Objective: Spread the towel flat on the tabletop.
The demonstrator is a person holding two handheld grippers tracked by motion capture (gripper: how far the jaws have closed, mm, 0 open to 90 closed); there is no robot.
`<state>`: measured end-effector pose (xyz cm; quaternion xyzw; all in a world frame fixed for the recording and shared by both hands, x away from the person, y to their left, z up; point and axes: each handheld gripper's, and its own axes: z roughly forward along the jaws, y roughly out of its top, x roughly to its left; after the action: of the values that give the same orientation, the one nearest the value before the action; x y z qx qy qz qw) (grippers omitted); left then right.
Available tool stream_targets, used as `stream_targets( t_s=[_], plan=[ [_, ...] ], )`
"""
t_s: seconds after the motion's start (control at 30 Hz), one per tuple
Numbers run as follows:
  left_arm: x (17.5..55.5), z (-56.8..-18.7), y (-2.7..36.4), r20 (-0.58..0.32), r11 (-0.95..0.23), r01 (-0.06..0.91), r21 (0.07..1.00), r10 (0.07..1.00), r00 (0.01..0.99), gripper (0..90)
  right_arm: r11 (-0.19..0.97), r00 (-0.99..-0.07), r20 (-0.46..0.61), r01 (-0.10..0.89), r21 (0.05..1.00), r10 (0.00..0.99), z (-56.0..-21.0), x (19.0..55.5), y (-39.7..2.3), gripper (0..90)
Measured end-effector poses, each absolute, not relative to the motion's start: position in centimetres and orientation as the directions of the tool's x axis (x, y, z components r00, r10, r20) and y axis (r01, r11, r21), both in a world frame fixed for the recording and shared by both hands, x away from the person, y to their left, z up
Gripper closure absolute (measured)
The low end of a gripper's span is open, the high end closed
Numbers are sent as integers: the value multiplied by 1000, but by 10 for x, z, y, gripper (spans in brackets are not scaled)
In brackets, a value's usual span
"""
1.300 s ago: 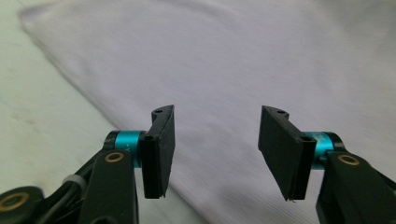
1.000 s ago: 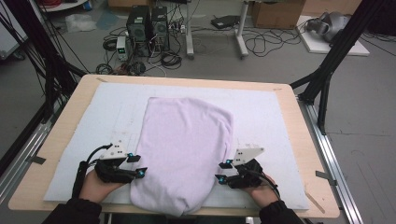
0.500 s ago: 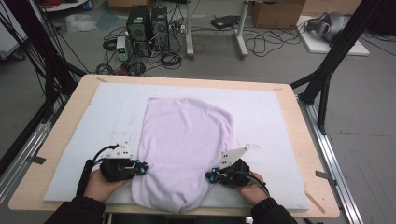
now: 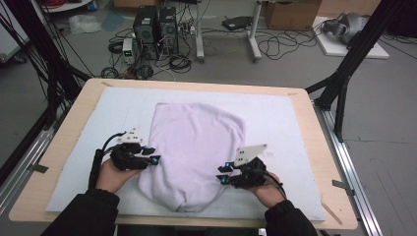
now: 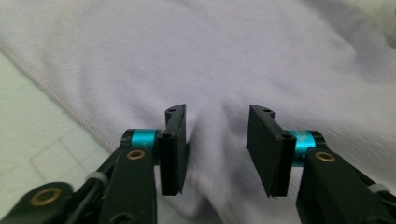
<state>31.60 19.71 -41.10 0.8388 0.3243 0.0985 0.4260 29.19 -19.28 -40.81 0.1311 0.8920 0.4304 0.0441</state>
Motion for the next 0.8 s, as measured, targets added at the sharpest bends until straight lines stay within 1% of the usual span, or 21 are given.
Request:
stream_targets(
  t_s=[0.07, 0.1, 0.17, 0.2, 0.27, 0.37, 0.43, 0.47, 0.5, 0.6, 0.63, 0.67, 0.73, 0.8],
  plan=[
    [302, -407, 206, -112, -420, 455, 785, 626, 772, 487, 596, -969, 40, 181, 783, 242, -413, 279, -189, 606],
    [294, -406, 210, -103, -421, 438, 794, 617, 780, 479, 597, -971, 37, 175, 782, 236, -415, 275, -188, 585],
    [277, -404, 218, -94, -423, 426, 800, 613, 784, 461, 599, -974, 47, 174, 782, 222, -419, 267, -186, 512],
    [272, -403, 220, -93, -425, 419, 803, 604, 792, 443, 605, -975, 40, 168, 779, 218, -422, 262, -185, 508],
    [258, -405, 220, -90, -443, 394, 805, 565, 820, 443, 601, -978, 37, 155, 784, 204, -424, 256, -183, 489],
    [247, -416, 209, -90, -501, 368, 783, 494, 865, 440, 618, -984, 24, 130, 775, 177, -429, 252, -174, 491],
    [246, -424, 200, -88, -535, 360, 765, 466, 880, 449, 624, -987, 26, 120, 772, 157, -432, 253, -167, 543],
    [246, -428, 197, -92, -547, 361, 755, 457, 885, 479, 629, -989, 23, 112, 769, 148, -434, 254, -164, 593],
    [248, -433, 194, -95, -559, 362, 746, 449, 888, 529, 633, -989, 22, 110, 766, 146, -435, 254, -161, 651],
    [249, -440, 186, -89, -574, 342, 744, 422, 902, 727, 641, -990, 39, 118, 759, 136, -438, 258, -157, 814],
    [250, -440, 186, -100, -572, 346, 744, 416, 904, 815, 639, -989, 54, 129, 758, 136, -439, 259, -157, 842],
    [250, -439, 186, -100, -574, 349, 740, 419, 902, 858, 636, -988, 76, 146, 757, 136, -439, 261, -159, 855],
    [248, -435, 186, -94, -575, 345, 742, 420, 903, 874, 631, -985, 99, 168, 757, 143, -436, 262, -163, 864],
    [246, -428, 190, -99, -556, 344, 756, 423, 901, 878, 599, -979, 129, 198, 776, 158, -430, 261, -173, 867]
  ],
)
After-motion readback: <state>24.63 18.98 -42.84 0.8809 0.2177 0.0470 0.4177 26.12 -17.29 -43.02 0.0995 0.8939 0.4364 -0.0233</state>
